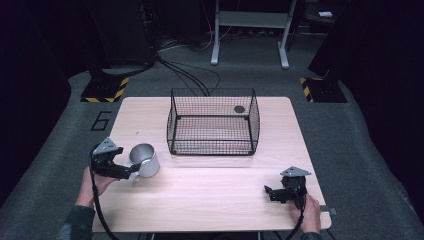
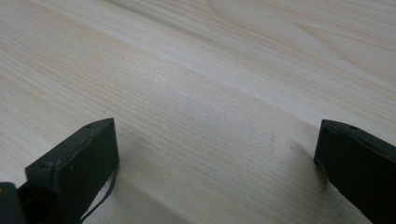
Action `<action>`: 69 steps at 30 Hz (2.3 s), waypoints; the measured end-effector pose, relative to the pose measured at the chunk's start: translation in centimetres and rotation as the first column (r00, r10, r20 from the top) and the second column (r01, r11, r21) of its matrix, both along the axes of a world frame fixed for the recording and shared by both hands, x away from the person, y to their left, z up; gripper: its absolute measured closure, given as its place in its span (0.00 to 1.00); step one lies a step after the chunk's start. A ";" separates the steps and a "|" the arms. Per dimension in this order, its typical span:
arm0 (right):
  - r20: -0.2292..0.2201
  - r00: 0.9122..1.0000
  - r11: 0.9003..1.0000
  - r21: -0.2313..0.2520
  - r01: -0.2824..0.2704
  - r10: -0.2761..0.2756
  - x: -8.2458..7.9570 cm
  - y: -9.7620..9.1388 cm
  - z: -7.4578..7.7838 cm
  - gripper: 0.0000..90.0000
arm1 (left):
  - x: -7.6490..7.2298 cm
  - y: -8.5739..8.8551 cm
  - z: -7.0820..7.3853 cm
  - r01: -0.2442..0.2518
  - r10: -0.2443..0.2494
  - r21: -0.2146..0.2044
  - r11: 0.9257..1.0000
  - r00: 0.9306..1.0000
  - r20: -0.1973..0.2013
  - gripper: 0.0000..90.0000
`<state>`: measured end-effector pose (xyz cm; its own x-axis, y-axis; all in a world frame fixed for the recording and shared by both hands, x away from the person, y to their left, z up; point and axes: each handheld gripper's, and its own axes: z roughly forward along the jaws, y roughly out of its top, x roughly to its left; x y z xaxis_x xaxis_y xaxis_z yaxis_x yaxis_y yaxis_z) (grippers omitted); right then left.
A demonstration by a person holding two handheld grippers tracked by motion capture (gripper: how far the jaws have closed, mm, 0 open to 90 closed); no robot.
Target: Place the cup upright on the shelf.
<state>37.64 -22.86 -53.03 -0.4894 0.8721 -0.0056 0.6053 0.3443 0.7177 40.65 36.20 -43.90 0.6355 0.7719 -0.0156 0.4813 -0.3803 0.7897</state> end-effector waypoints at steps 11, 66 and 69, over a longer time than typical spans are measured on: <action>-0.001 1.000 1.000 0.008 0.005 -0.005 0.0 0.0 0.0 0.00 | 1.8 -2.2 -0.3 0.025 -0.023 0.049 0.998 0.999 -0.023 0.02; -0.001 1.000 1.000 0.007 0.005 -0.005 0.0 0.0 0.0 0.00 | 0.1 -6.2 2.9 0.159 -0.159 0.032 0.987 0.987 0.009 0.07; -0.001 1.000 1.000 0.007 0.006 -0.006 0.0 0.0 0.0 0.00 | -0.1 -6.9 3.4 0.184 -0.184 0.025 0.983 0.983 0.012 0.07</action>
